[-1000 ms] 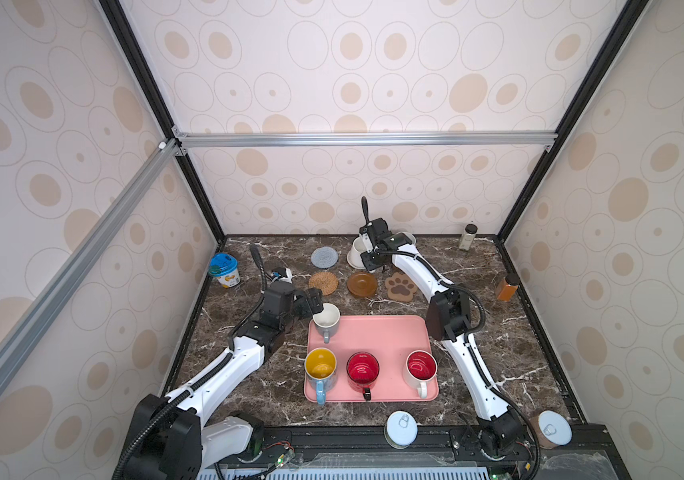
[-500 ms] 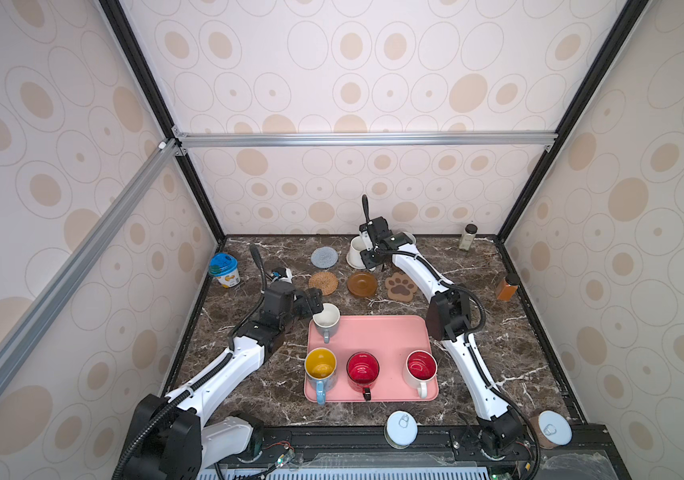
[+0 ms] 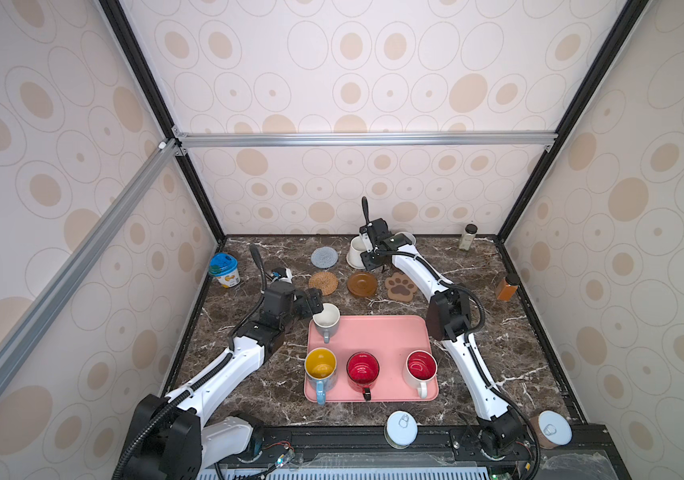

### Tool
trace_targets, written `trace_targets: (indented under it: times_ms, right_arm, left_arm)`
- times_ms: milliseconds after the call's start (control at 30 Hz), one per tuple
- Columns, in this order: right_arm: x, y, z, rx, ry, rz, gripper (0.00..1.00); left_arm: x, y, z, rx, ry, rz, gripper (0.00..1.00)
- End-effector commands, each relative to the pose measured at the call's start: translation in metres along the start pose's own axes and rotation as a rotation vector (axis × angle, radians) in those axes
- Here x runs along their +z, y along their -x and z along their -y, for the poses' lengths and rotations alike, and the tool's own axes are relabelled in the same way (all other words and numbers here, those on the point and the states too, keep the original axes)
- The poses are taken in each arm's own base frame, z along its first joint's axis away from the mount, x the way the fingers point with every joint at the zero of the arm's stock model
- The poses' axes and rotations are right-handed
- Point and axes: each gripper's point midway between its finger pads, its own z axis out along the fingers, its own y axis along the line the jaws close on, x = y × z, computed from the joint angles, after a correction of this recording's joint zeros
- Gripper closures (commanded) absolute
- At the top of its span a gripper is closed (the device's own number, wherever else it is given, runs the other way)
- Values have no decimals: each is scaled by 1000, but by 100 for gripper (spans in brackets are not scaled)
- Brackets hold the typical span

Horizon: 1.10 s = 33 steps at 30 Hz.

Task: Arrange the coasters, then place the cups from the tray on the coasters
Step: 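Lower the white mug onto the multicolour knit coaster and open right gripper, then lift right gripper off the white mug while left gripper rises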

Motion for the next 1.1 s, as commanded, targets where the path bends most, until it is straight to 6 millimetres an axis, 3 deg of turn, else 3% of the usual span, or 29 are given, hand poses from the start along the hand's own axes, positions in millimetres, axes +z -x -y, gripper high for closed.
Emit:
trace_targets:
  times_ms: [0,233,533,667,1067]
  right_arm:
    - [-32,20,8,8,-14,52,61]
    - [-41,25,8,9,-15,62,57]
    - [-61,32,10,4,-18,83,46]
    - [-76,35,11,1,-14,93,44]
    - [-143,39,15,-21,-21,135,43]
  left_arm:
    - [-4,8,1,-16,-4,26,0]
    - [-5,8,0,-17,-2,29,0]
    - [-6,9,1,-15,-2,30,0]
    - [-7,9,0,-12,3,30,0]
    - [-16,9,0,45,45,-43,0]
